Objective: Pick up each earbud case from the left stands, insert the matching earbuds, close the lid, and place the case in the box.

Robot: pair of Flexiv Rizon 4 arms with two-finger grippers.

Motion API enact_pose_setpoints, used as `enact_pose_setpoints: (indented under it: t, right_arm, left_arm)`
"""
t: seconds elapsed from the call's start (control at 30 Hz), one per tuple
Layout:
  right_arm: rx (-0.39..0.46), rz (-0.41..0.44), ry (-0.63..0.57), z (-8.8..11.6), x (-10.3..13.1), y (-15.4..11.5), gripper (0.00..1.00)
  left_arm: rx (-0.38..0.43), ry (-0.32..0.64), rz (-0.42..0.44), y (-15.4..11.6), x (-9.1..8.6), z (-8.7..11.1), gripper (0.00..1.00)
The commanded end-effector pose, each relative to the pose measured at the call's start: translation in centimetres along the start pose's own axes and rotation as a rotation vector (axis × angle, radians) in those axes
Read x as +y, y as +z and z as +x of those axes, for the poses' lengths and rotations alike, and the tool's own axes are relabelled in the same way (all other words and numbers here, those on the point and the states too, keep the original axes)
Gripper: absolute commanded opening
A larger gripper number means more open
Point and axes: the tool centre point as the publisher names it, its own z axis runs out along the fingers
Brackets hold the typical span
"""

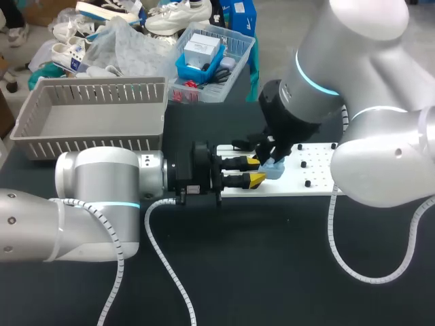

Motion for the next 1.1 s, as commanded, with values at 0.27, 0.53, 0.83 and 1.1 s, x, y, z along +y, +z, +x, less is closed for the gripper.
enact_pose_setpoints:
  t: [0.27, 0.53, 0.83, 1.1]
  right_arm:
    - [-0.008, 0.003, -0.008, -0.3, 0.0, -0.2, 0.33]
    - [-0.02, 0.013, -0.022, -0.2, 0.4, -1.1, 0.37]
    - [-0.076, 0.05, 0.029, -0.6, -0.6, -2.8, 0.44]
    - [-0.107, 0.103, 0.162, -1.7, -2.6, -2.1, 0.47]
  left_arm:
    - [0.001, 0.001, -0.002, 0.0, -0.1, 0.0, 0.0]
    - [0.001, 0.001, -0.002, 0.0, -0.1, 0.0, 0.0]
    - [0.001, 0.001, -0.002, 0.0, -0.1, 0.0, 0.0]
    - [0.001, 0.001, -0.002, 0.0, -0.1, 0.0, 0.0]
